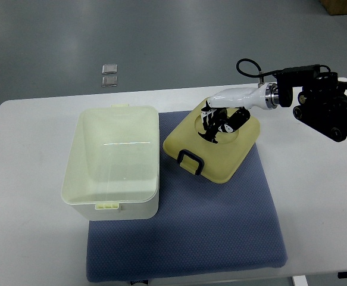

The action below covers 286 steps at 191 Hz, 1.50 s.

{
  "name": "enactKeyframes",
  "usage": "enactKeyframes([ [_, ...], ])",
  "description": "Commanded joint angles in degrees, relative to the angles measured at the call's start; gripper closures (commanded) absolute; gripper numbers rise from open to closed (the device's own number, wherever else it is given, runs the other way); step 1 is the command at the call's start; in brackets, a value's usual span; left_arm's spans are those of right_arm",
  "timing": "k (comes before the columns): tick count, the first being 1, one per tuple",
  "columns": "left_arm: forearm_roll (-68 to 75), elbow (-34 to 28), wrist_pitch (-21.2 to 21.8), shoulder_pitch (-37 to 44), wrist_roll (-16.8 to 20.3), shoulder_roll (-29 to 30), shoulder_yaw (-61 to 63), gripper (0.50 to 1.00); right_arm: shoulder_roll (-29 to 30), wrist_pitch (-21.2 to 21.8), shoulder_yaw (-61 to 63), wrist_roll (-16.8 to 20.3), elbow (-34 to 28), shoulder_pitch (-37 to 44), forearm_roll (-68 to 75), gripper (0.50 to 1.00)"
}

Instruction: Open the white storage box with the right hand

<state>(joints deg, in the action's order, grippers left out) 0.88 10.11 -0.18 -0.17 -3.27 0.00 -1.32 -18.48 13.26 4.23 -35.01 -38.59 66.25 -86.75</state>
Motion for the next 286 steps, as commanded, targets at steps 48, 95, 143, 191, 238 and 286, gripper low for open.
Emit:
enactKeyframes([
  [48, 0.0, 0.0, 0.0, 0.0, 0.0, 0.0, 0.0, 0.500, 0.1, -1.0, -0.6, 0.0, 0.0, -2.5, 0.0, 1.000],
  [95, 0.0, 0.0, 0.0, 0.0, 0.0, 0.0, 0.0, 0.500, 1.3, -1.0, -0.4, 0.0, 0.0, -2.8, 1.0, 0.922],
  [143, 0.0, 0.0, 0.0, 0.0, -0.1, 0.0, 0.0, 0.500, 1.1, -0.3, 0.3, 0.0, 0.0, -2.8, 1.6, 0.599],
  [191, 0.0, 0.0, 0.0, 0.0, -0.1, 0.0, 0.0, 0.500, 0.9, 1.0, 0.5, 0.0, 0.0, -2.5, 7.6, 0.574],
  [238, 0.0, 0.0, 0.0, 0.0, 0.0, 0.0, 0.0, 0.500, 0.3, 1.0, 0.7, 0.0, 0.1, -2.1, 16.4, 0.572],
  [286, 0.1, 0.8, -0.7, 0.1, 0.0, 0.0, 0.4, 0.500, 0.1, 1.5, 9.7, 0.0, 0.2, -3.9, 38.1, 0.572],
])
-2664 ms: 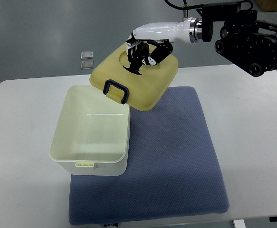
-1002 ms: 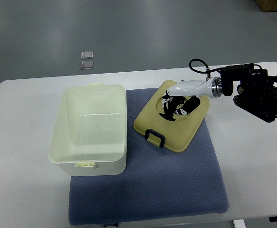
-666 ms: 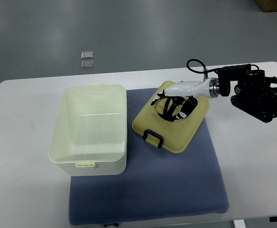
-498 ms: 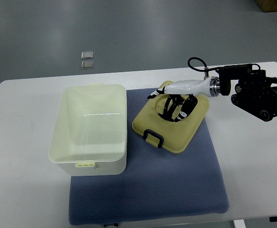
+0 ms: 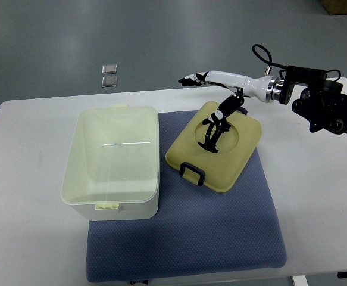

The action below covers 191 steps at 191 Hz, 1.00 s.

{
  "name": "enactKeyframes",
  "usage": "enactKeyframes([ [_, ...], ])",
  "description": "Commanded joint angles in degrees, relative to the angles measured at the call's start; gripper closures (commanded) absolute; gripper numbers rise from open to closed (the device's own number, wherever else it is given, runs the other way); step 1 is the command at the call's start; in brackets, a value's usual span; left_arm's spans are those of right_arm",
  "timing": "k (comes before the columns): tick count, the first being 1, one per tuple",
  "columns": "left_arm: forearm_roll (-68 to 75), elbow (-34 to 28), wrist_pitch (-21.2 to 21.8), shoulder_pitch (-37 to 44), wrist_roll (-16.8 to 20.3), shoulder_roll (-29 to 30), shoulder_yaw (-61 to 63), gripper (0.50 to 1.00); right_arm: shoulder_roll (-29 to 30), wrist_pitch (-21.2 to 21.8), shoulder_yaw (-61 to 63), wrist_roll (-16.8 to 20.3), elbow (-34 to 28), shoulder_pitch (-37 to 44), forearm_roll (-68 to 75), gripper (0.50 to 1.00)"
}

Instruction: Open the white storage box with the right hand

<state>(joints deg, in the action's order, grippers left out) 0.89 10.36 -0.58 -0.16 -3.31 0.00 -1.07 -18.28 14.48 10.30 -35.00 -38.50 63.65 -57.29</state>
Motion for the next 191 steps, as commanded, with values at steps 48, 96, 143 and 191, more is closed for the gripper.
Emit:
enactKeyframes([
  [48, 0.0, -0.3, 0.1, 0.0, 0.0, 0.0, -0.2, 0.500, 0.1, 2.1, 7.1, 0.0, 1.9, -5.8, 29.6, 0.572],
  [96, 0.0, -0.3, 0.1, 0.0, 0.1, 0.0, -0.2, 0.500, 2.7, 3.3, 7.0, 4.8, 5.4, -10.4, 48.9, 0.572],
  [143, 0.0, -0.3, 0.1, 0.0, 0.0, 0.0, -0.2, 0.500, 4.9, -2.2, 7.1, 6.2, 5.6, -12.1, 58.3, 0.572],
  [191, 0.0, -0.3, 0.1, 0.0, 0.1, 0.0, -0.2, 0.500, 5.6, -2.7, 7.2, 5.9, 5.7, -12.7, 58.4, 0.572],
])
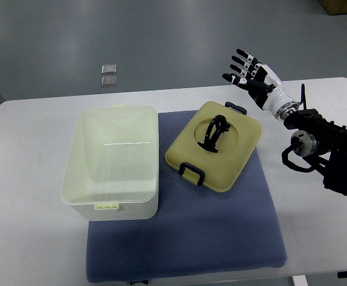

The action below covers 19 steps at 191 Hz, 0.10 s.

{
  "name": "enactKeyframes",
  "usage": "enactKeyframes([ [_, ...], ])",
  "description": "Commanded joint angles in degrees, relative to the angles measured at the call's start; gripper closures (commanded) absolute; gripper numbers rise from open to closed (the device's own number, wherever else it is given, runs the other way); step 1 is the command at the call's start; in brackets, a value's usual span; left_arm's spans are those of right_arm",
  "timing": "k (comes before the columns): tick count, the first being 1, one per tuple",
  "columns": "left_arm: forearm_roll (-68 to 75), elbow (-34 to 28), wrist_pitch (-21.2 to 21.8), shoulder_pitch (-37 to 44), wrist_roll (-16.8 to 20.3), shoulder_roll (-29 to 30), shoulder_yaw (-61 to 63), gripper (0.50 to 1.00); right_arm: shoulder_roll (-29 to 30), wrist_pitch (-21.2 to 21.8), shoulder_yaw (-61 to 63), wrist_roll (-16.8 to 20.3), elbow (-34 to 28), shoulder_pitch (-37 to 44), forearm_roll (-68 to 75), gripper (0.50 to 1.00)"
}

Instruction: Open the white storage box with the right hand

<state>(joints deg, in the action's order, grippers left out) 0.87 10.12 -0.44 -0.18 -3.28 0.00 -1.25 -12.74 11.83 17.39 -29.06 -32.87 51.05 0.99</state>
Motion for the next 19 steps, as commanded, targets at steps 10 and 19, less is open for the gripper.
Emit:
enactKeyframes([
  [10, 0.0, 0.0, 0.0, 0.0, -0.1, 0.0, 0.0, 0.500, 0.1, 0.0, 0.1, -0.1, 0.0, -0.1, 0.6, 0.572],
  [19, 0.0, 0.0, 0.0, 0.0, 0.0, 0.0, 0.0, 0.500, 0.1, 0.0, 0.1, -0.2, 0.0, -0.1, 0.7, 0.572],
])
